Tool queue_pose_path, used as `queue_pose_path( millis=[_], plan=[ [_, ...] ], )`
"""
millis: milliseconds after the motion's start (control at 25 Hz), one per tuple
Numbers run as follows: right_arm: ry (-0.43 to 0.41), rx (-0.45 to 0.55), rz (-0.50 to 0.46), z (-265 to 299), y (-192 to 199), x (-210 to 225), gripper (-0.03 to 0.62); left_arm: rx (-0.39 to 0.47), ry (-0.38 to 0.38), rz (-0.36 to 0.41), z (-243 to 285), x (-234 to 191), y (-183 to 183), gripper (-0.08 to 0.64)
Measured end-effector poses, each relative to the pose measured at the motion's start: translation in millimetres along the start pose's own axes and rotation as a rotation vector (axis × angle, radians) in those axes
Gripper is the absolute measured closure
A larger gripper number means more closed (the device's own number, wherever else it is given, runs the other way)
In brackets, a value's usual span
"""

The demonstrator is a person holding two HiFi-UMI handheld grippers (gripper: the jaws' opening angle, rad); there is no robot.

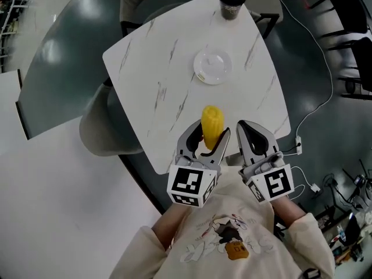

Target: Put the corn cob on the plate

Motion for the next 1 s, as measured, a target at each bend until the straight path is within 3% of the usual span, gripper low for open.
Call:
queue_pose_path(
  millis=[480,1000],
  plan=[
    [-0.05,-0.081,-0.081,42.3,26.9,22.9,0.588,-0.039,-0.025,-0.024,52.8,-39.1,15.9,0.299],
    [-0.042,-0.127,-0.042,94.4,67.6,54.0,0.589,-0.071,-0.043,-0.011,127.4,-78.9,29.1,0.299]
  ],
)
Point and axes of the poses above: the fingertips, and each gripper's own axes: z forward along the fingers, x to its right, y out of its underside, the point moved 2 cm from there along -z, backward along the fingers, and after that the axes turned 9 degrees about x, right-handed, at the moved point
